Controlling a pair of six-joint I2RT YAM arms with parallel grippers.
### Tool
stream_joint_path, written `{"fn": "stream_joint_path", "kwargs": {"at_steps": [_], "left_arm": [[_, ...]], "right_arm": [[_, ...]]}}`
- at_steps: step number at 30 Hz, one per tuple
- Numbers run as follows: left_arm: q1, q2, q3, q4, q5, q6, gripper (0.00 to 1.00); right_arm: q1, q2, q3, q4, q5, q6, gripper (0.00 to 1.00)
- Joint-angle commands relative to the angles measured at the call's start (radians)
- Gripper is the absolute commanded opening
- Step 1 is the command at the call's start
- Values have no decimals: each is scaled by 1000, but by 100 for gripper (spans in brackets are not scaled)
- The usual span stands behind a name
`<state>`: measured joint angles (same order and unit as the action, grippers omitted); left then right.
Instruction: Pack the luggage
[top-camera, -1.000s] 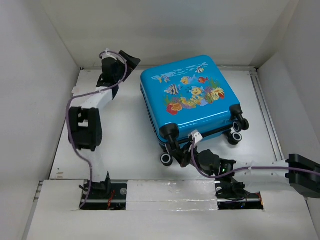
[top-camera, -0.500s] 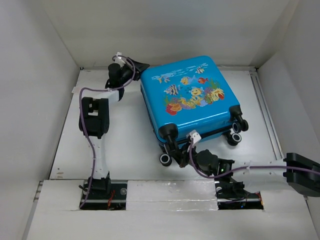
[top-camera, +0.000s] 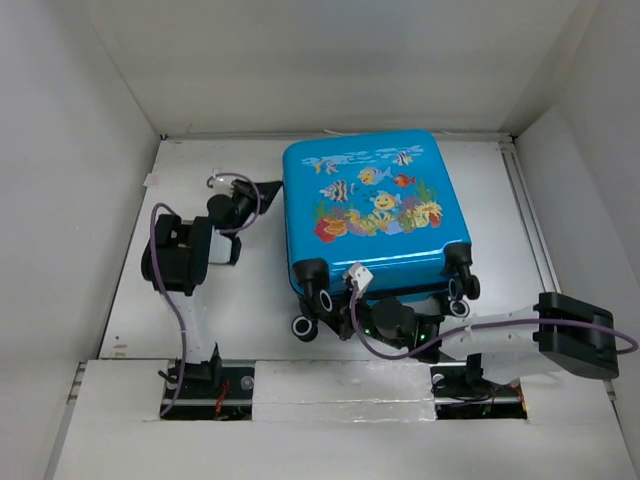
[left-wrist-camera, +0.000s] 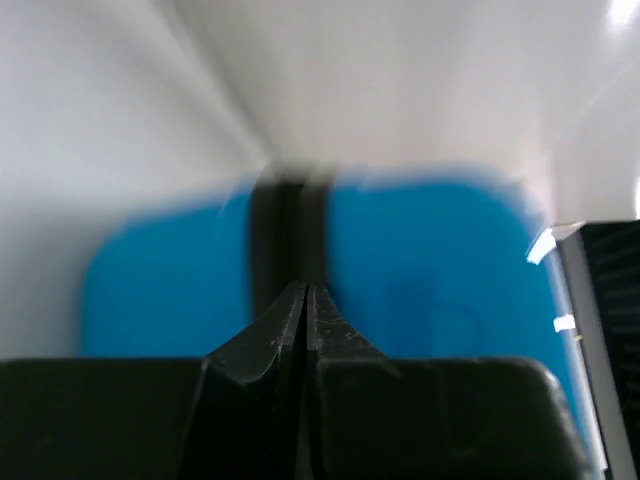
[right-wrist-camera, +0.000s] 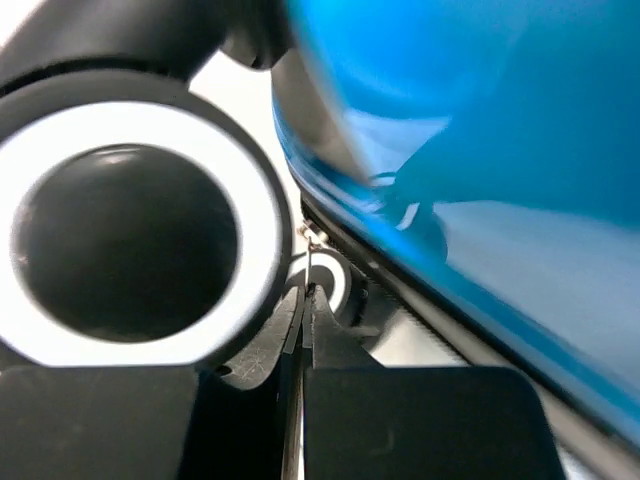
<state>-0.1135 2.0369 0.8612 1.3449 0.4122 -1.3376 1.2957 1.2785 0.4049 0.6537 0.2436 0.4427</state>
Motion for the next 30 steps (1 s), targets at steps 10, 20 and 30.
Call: {"fn": "stream_joint_path", "kwargs": {"at_steps": [10,20,30], "left_arm": [[-317,-822,-596,-244,-26,513,55],[-541,-1207,-556,-675,-146,605,71],[-772,-982,-272,-918,-246,759,85]], "right_arm": [[-214,-208,-4,-131,-179,11,0],[-553,-211,-15,-131,-406,-58,0],[-607,-200,-37,-121,-481,-48,0]]}}
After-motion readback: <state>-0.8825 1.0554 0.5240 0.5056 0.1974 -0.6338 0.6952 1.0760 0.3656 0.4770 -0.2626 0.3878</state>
